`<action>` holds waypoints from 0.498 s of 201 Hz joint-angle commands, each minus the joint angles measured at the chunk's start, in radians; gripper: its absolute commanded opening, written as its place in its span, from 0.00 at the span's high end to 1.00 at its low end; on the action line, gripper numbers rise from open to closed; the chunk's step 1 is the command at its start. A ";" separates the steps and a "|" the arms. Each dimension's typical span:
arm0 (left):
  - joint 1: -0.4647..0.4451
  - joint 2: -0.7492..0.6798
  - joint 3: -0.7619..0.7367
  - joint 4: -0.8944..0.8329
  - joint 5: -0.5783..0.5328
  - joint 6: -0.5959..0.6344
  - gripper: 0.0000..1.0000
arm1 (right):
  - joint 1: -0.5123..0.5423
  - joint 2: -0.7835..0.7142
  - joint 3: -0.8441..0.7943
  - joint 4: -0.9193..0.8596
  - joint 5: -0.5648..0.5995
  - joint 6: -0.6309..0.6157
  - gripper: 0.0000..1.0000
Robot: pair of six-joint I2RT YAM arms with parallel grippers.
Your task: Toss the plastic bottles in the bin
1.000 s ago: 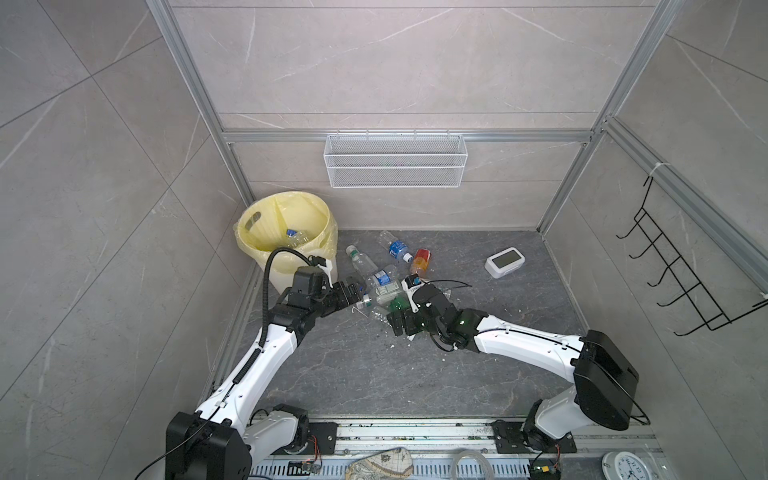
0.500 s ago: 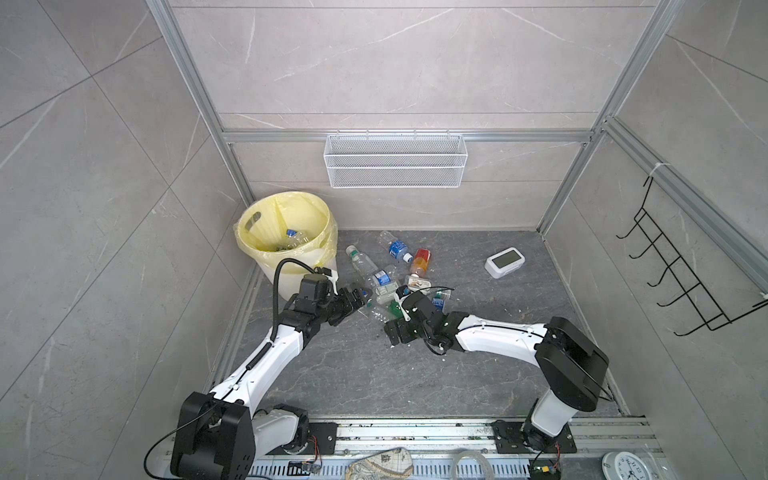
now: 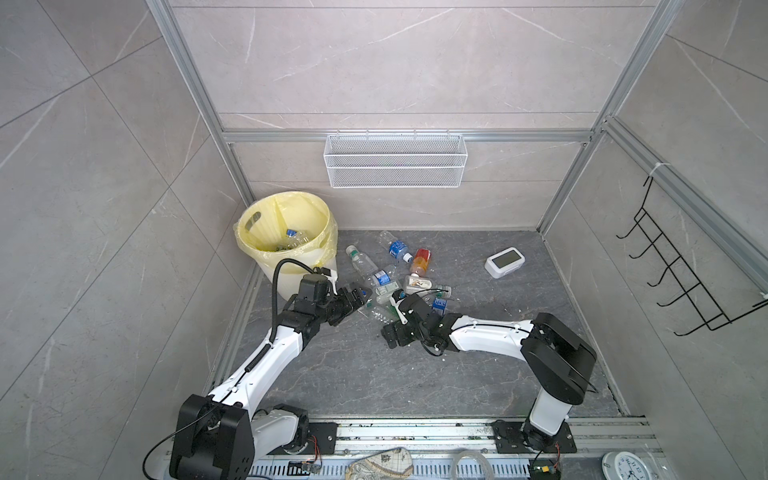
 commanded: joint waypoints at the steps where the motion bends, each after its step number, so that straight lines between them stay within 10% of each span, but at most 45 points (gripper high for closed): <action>1: 0.003 -0.041 -0.042 0.029 0.000 -0.029 0.00 | 0.007 0.030 0.018 0.000 -0.006 -0.022 0.01; 100: -0.001 -0.092 -0.205 0.150 -0.007 -0.168 0.00 | 0.045 0.095 0.029 0.017 0.001 -0.048 0.14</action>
